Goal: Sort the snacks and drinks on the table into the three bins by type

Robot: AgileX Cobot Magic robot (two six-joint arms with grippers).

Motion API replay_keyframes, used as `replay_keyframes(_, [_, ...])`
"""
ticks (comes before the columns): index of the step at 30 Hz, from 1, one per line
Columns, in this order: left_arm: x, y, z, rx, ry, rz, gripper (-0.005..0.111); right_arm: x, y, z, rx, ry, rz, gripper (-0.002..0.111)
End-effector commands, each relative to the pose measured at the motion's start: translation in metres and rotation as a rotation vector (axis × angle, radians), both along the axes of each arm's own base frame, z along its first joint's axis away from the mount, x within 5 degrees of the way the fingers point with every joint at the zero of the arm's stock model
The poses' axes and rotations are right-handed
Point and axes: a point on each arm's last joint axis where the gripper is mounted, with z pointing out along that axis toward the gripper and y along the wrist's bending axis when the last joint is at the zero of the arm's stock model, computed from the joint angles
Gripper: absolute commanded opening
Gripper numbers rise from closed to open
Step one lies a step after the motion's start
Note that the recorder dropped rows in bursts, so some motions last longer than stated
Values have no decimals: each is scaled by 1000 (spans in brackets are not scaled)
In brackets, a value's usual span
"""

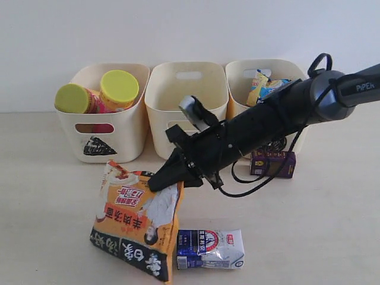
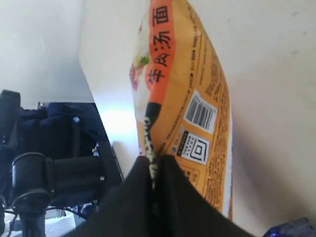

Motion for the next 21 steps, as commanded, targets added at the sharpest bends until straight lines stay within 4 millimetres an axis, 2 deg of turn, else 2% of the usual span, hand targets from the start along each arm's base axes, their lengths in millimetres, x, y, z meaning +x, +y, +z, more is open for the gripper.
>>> replay_keyframes(1, [0, 0, -1, 8, 1, -5, 4, 10, -16, 11, 65, 4, -58, 0])
replay_keyframes(5, [0, 0, -1, 8, 1, -5, 4, 17, -26, 16, 76, -3, -93, 0])
replay_keyframes(13, [0, 0, -1, 8, 1, -5, 4, 25, -52, 45, 104, -62, -163, 0])
replay_keyframes(21, [0, 0, -1, 8, 1, -5, 4, 18, -54, 35, -20, -105, -64, 0])
